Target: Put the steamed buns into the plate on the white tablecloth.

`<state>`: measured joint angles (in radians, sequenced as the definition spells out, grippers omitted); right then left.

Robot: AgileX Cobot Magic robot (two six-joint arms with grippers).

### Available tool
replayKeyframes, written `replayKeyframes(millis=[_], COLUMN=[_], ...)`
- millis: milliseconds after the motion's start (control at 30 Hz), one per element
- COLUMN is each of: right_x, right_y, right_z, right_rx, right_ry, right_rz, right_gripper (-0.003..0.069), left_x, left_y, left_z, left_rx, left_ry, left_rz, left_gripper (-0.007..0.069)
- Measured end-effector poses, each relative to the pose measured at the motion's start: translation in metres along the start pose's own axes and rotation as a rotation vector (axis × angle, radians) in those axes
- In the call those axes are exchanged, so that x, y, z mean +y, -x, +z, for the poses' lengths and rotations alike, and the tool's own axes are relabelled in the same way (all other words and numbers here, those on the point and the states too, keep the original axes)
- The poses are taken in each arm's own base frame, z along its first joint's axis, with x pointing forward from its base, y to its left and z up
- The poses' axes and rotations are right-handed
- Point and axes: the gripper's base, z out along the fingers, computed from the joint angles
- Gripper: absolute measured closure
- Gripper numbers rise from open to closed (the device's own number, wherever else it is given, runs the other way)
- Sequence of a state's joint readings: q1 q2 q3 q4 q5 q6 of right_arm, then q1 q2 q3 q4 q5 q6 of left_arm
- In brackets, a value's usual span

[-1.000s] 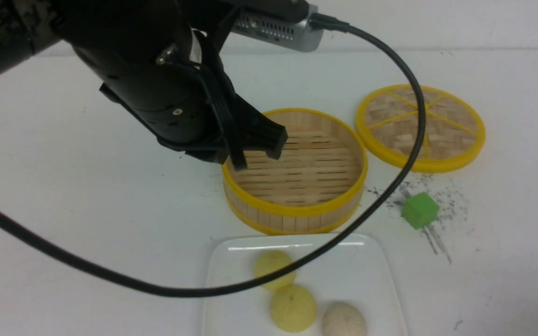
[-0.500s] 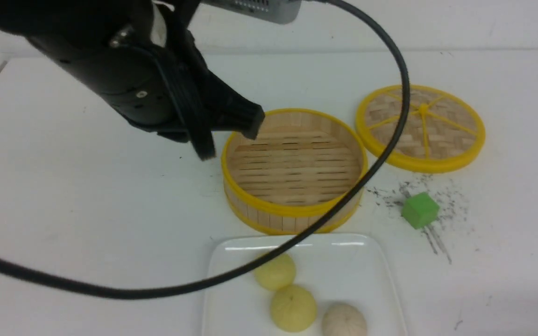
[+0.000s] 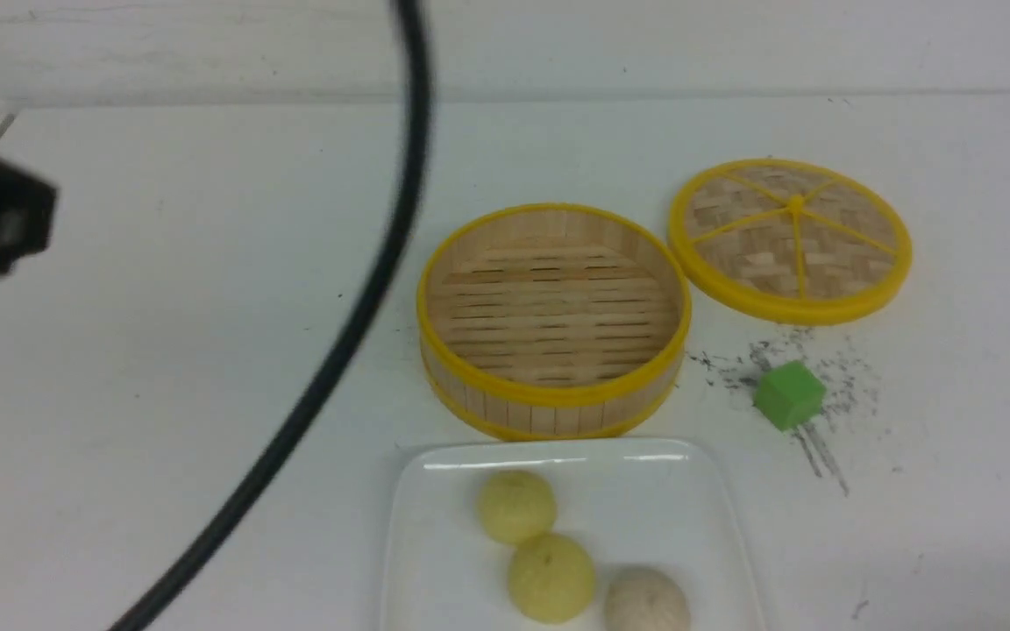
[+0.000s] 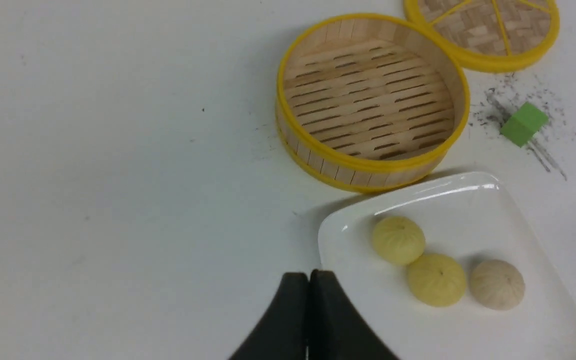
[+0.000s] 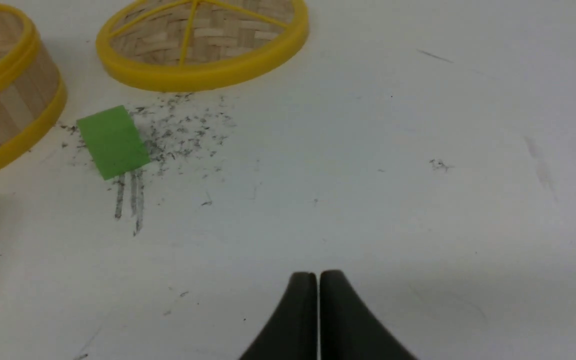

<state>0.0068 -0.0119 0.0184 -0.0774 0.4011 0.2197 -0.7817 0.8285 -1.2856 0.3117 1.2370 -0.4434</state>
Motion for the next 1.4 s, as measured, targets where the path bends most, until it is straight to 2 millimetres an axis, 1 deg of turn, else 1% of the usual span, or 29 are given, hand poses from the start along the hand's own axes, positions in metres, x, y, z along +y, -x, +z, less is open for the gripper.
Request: replayKeyframes(millis=[33, 100, 133, 200, 267, 333, 367, 400, 433, 467, 500, 567, 767, 833, 1200, 1300, 1400], right_x=[0.0, 0.0, 0.0, 0.0, 0.0, 0.0, 0.0, 0.0, 0.0, 0.0, 0.0, 0.0, 0.0, 0.0, 0.0, 0.0, 0.0], right_y=[0.0, 0.0, 0.0, 0.0, 0.0, 0.0, 0.0, 0.0, 0.0, 0.0, 0.0, 0.0, 0.0, 0.0, 0.0, 0.0, 0.0], right_z=[0.0, 0.0, 0.0, 0.0, 0.0, 0.0, 0.0, 0.0, 0.0, 0.0, 0.0, 0.0, 0.0, 0.0, 0.0, 0.0, 0.0], right_rx=[0.0, 0.0, 0.0, 0.0, 0.0, 0.0, 0.0, 0.0, 0.0, 0.0, 0.0, 0.0, 0.0, 0.0, 0.0, 0.0, 0.0], right_ry=[0.0, 0.0, 0.0, 0.0, 0.0, 0.0, 0.0, 0.0, 0.0, 0.0, 0.0, 0.0, 0.0, 0.0, 0.0, 0.0, 0.0], right_rz=[0.0, 0.0, 0.0, 0.0, 0.0, 0.0, 0.0, 0.0, 0.0, 0.0, 0.0, 0.0, 0.0, 0.0, 0.0, 0.0, 0.0], right_gripper=[0.0627, 0.0624, 0.0622, 0.062, 0.0618, 0.0615, 0.0615, 0.0613, 0.0613, 0.0612, 0.0612, 0.0608, 0.0598, 0.0596, 0.058, 0.0578, 0.0578], left_x=[0.006, 0.012, 0.016, 0.017, 0.015, 0.013, 0.013, 0.009, 0.009, 0.006, 0.006, 0.005, 0.008, 0.009, 0.01, 0.015, 0.025], left_y=[-0.017, -0.039, -0.057, -0.085, -0.107, -0.123, -0.123, -0.133, -0.134, -0.139, -0.139, -0.148, -0.169, -0.172, -0.17, -0.17, -0.17], left_z=[-0.003, -0.003, -0.002, 0.012, 0.031, 0.049, 0.049, 0.064, 0.065, 0.074, 0.075, 0.085, 0.1, 0.102, 0.101, 0.1, 0.092], left_rx=[0.009, 0.033, 0.038, 0.032, -0.003, -0.06, -0.062, -0.117, -0.123, -0.162, -0.165, -0.185, -0.114, -0.095, -0.117, -0.145, -0.223], left_ry=[-0.006, -0.02, -0.038, -0.089, -0.141, -0.185, -0.186, -0.228, -0.232, -0.262, -0.265, -0.286, -0.251, -0.241, -0.235, -0.202, -0.118], left_rz=[-0.026, -0.058, -0.081, -0.103, -0.106, -0.104, -0.104, -0.098, -0.097, -0.094, -0.094, -0.089, -0.063, -0.069, -0.063, -0.051, -0.012], left_gripper=[0.0606, 0.0606, 0.0606, 0.0606, 0.0606, 0.0606, 0.0606, 0.0606, 0.0606, 0.0605, 0.0605, 0.0603, 0.0594, 0.0592, 0.0587, 0.0583, 0.0579])
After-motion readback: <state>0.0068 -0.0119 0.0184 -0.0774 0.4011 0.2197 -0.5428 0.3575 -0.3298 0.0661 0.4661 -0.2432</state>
